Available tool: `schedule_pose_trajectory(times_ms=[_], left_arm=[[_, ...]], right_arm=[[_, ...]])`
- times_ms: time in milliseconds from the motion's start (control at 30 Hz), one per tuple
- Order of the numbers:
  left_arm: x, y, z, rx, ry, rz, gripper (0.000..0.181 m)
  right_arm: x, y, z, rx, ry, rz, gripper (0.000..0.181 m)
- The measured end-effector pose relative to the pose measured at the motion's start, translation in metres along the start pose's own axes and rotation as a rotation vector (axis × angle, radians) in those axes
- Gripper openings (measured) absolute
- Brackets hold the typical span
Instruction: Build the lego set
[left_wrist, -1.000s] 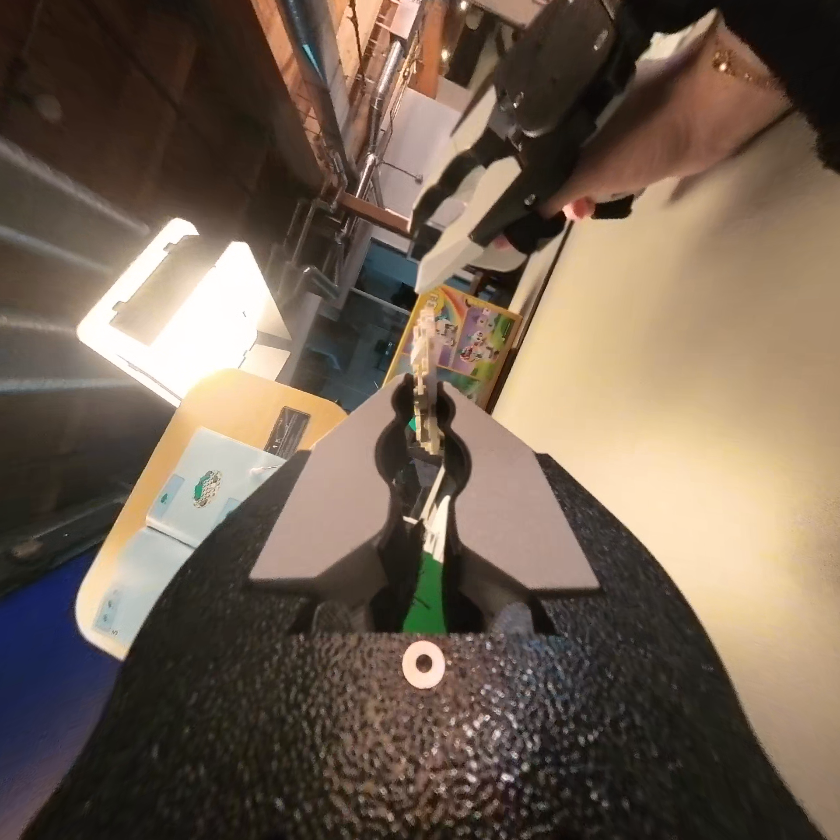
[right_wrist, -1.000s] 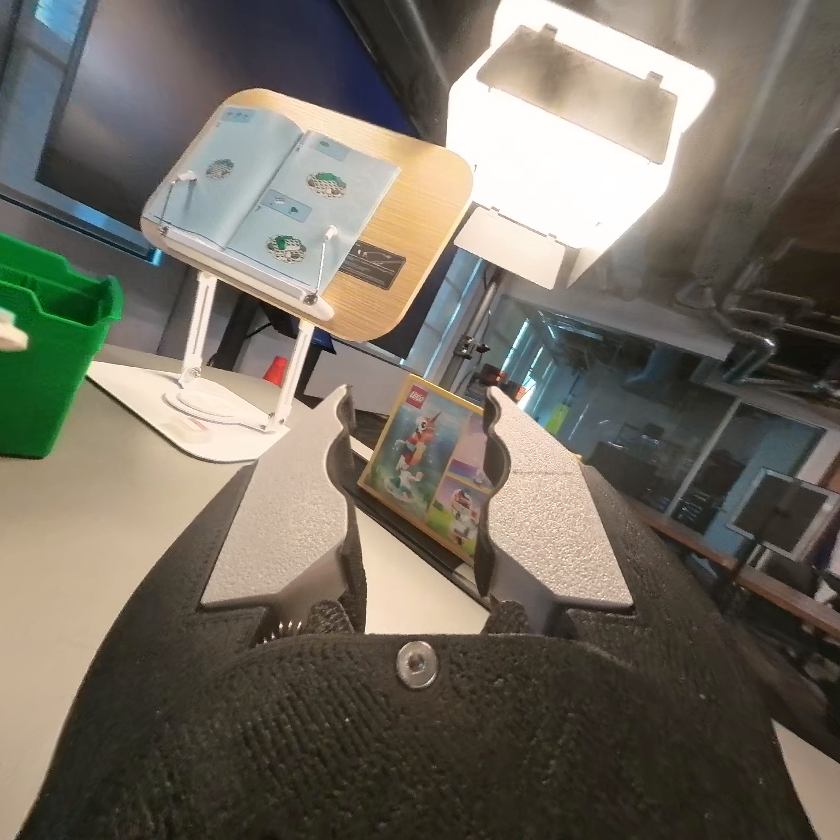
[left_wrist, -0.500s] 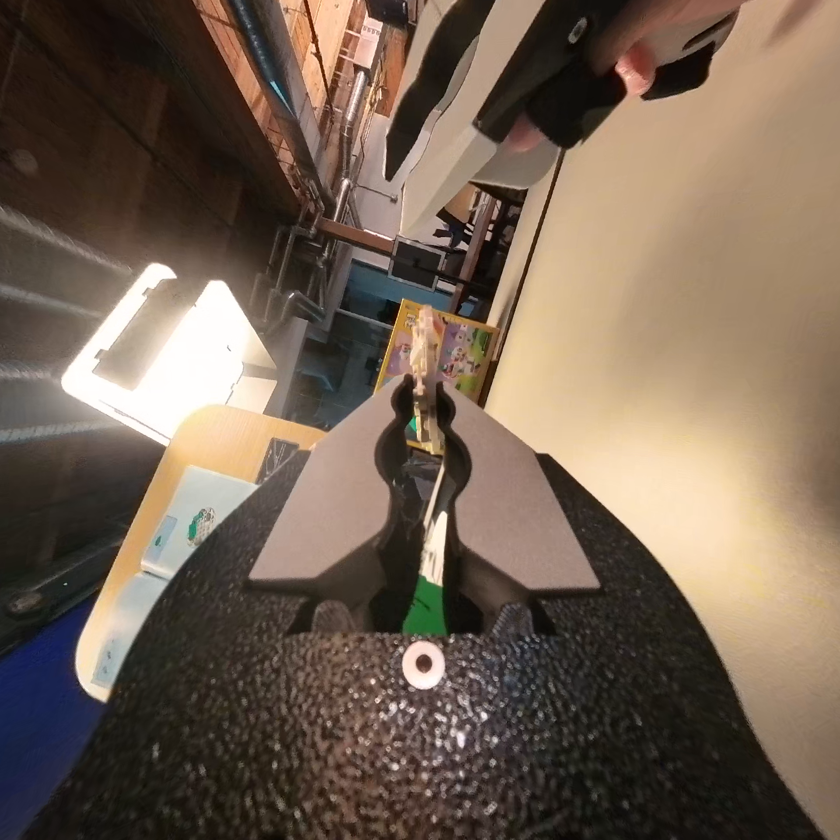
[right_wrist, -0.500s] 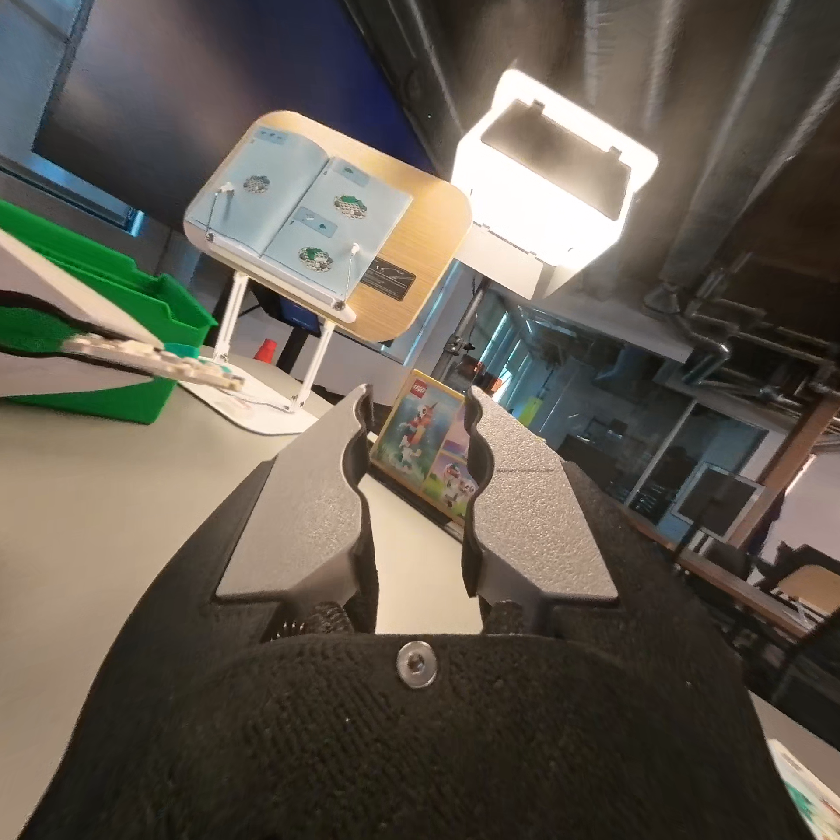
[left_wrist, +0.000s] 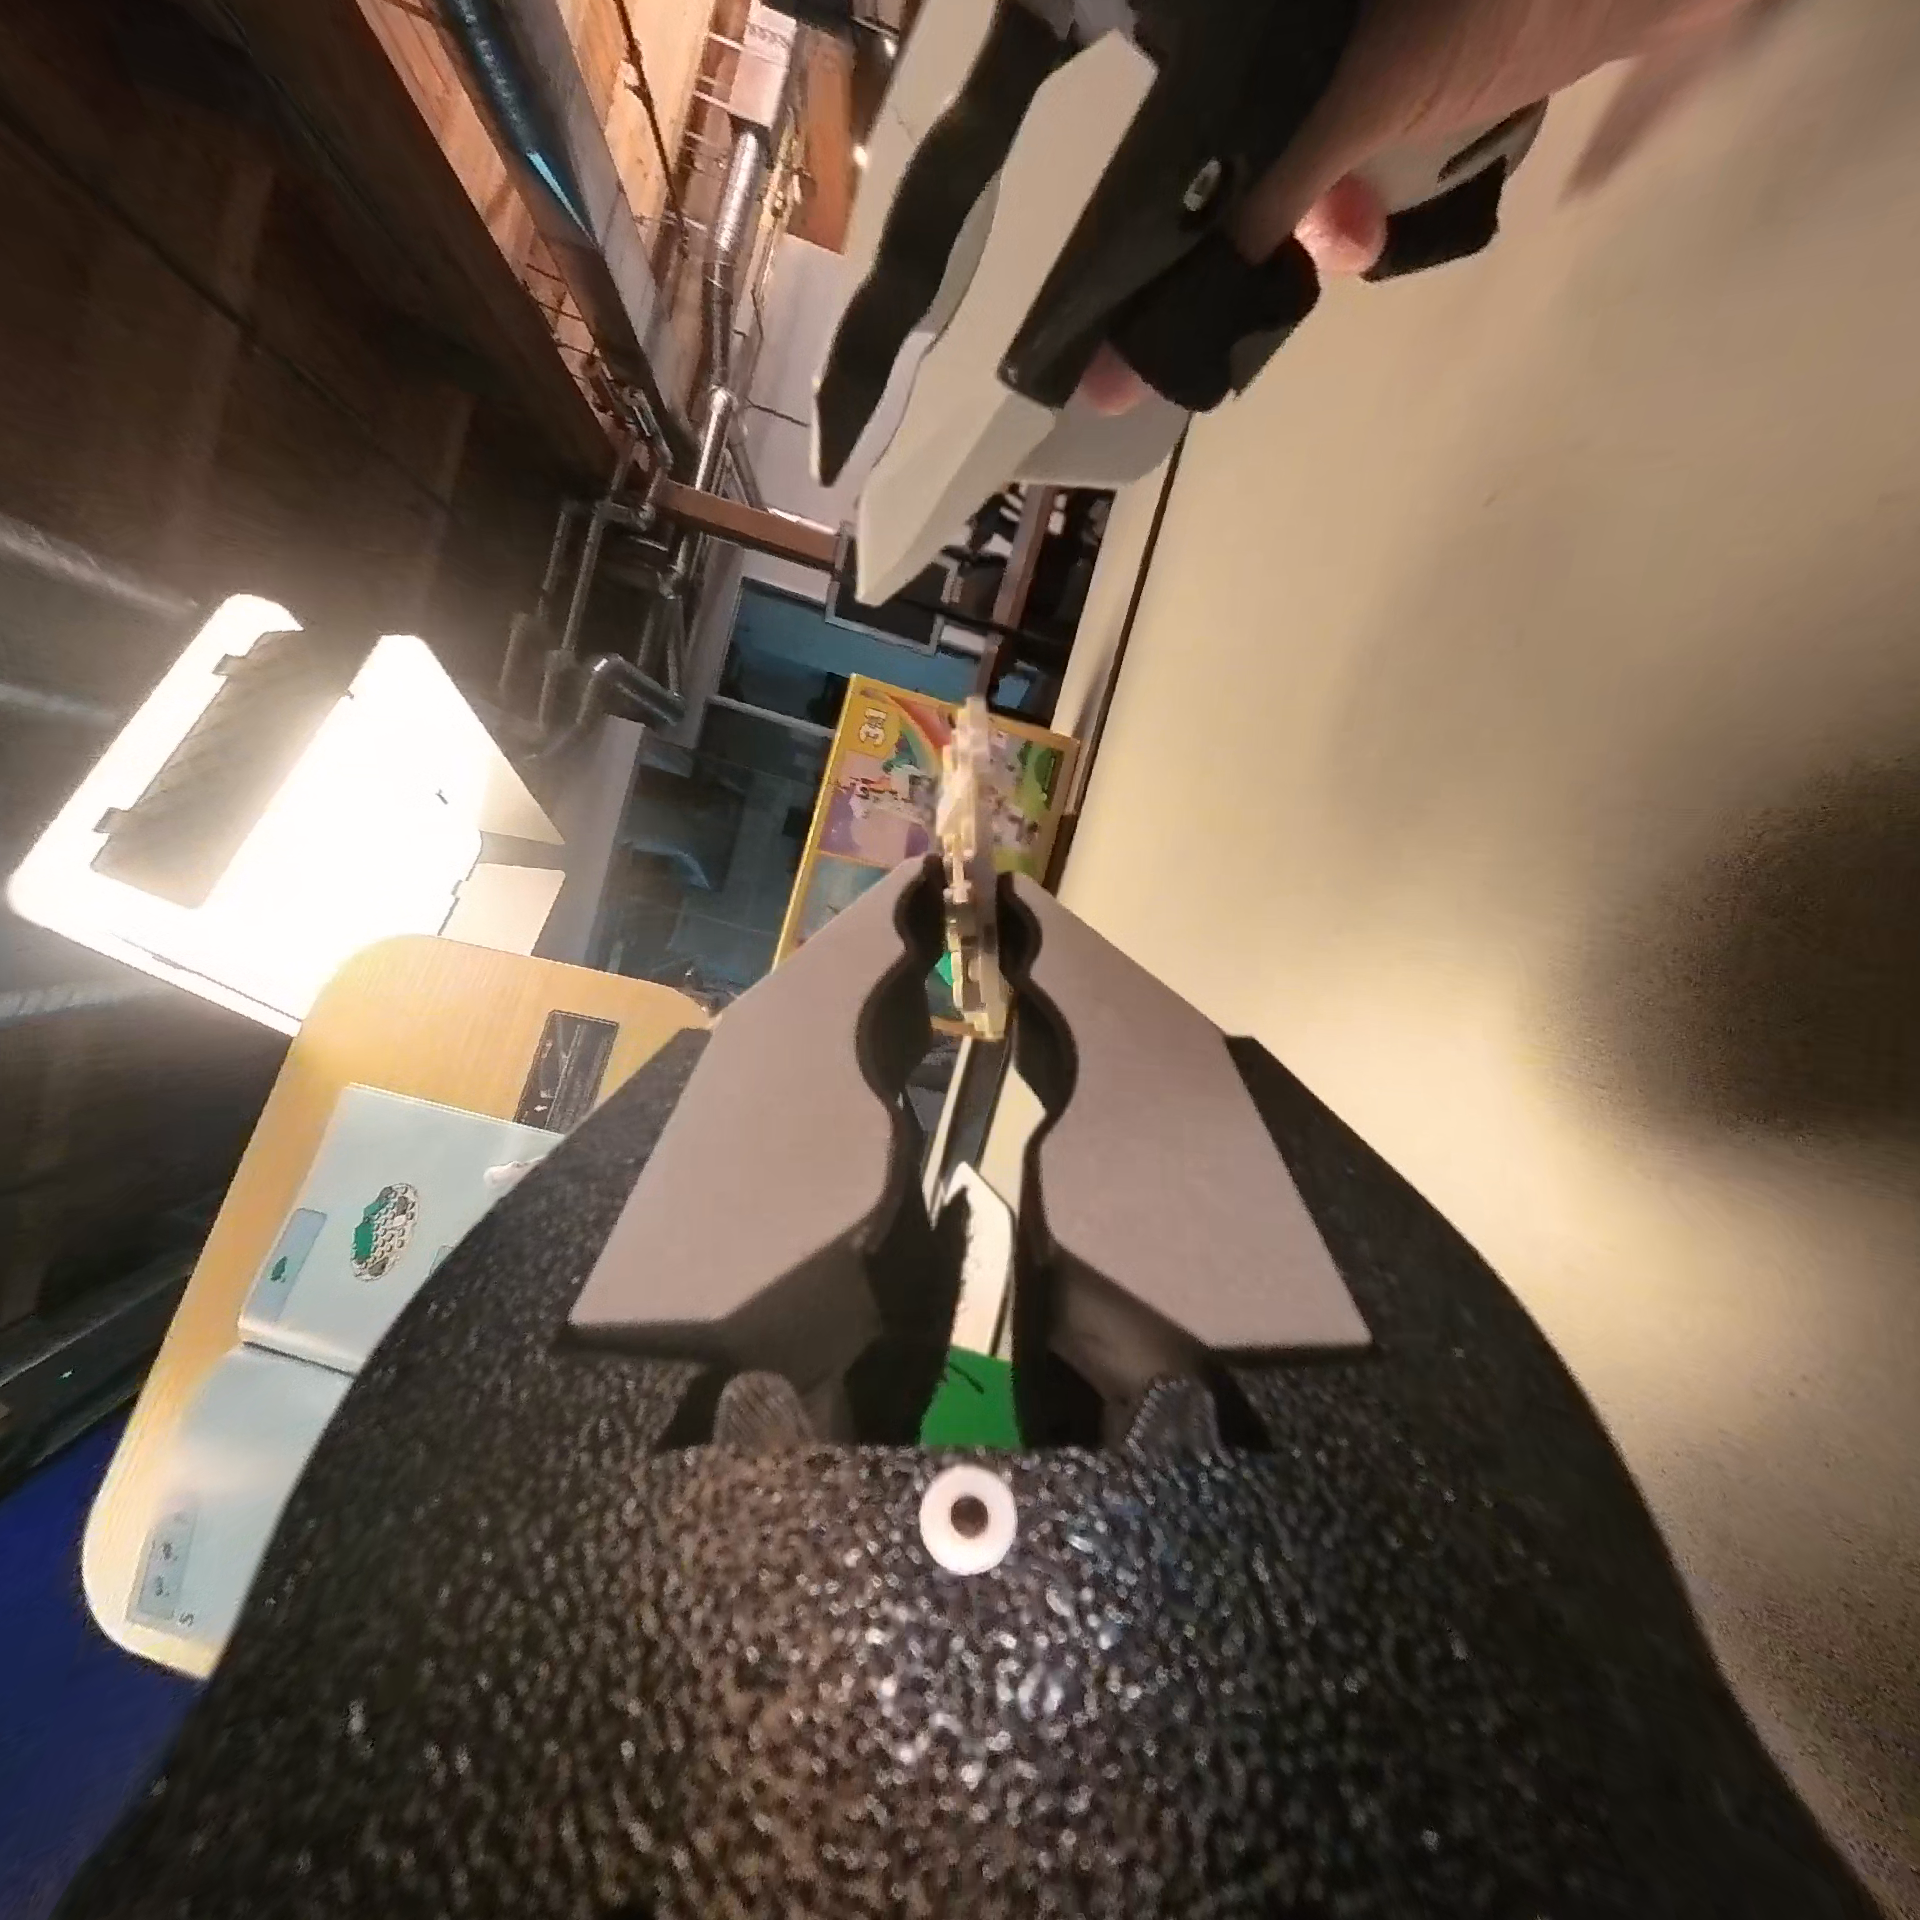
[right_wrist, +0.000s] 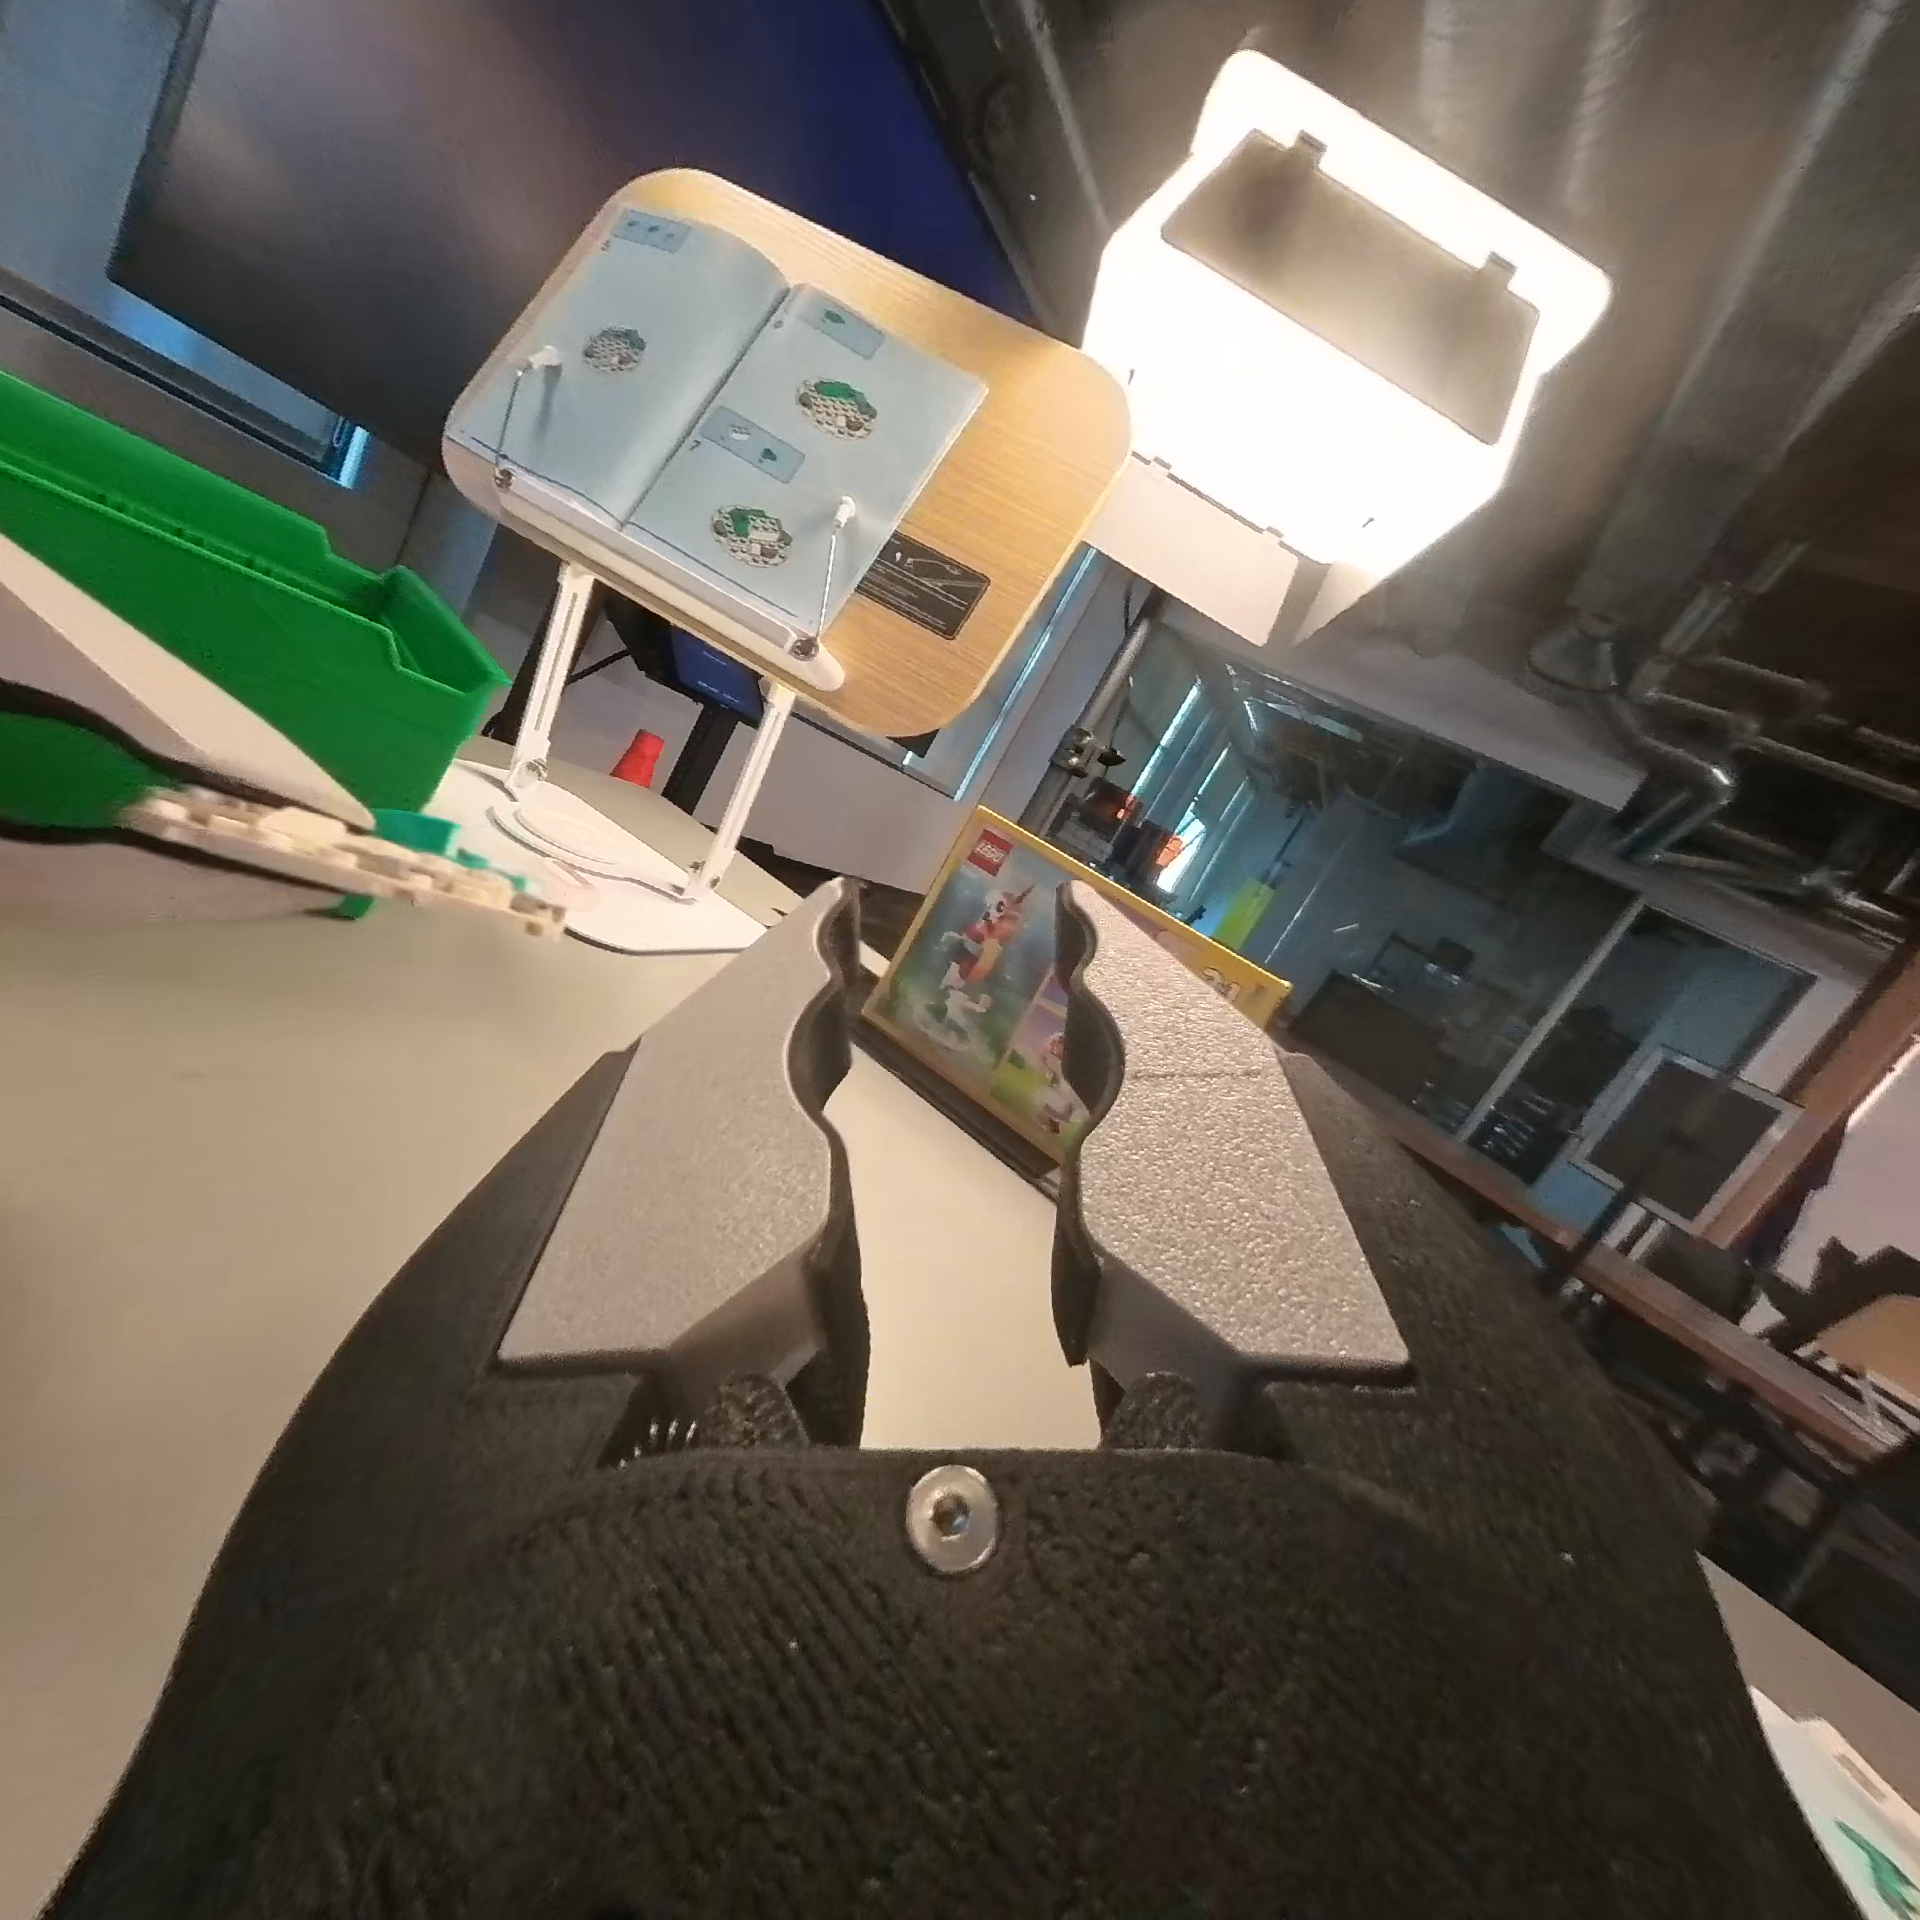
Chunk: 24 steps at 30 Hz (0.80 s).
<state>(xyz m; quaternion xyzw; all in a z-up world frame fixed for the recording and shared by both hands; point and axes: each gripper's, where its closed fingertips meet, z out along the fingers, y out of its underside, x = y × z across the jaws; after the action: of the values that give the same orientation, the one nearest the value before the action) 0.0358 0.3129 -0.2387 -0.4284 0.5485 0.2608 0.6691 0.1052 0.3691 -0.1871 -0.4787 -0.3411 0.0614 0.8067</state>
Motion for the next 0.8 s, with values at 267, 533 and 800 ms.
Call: schedule_pose_trajectory(times_ms=[267,533,800], left_arm=[[0.042,0.021,0.002,-0.165,0.277,0.029,0.009],[0.071,0.018,-0.017,-0.251,0.54,-0.053,0.015],[0.048,-0.039,-0.044,-0.141,0.751,-0.805,0.048]], right_arm=[[-0.005,-0.001,0.001,0.009,-0.03,0.034,0.036],[0.004,0.002,0.001,0.005,-0.005,0.088,0.036],[0.008,0.003,-0.001,0.004,0.004,0.113,0.036]])
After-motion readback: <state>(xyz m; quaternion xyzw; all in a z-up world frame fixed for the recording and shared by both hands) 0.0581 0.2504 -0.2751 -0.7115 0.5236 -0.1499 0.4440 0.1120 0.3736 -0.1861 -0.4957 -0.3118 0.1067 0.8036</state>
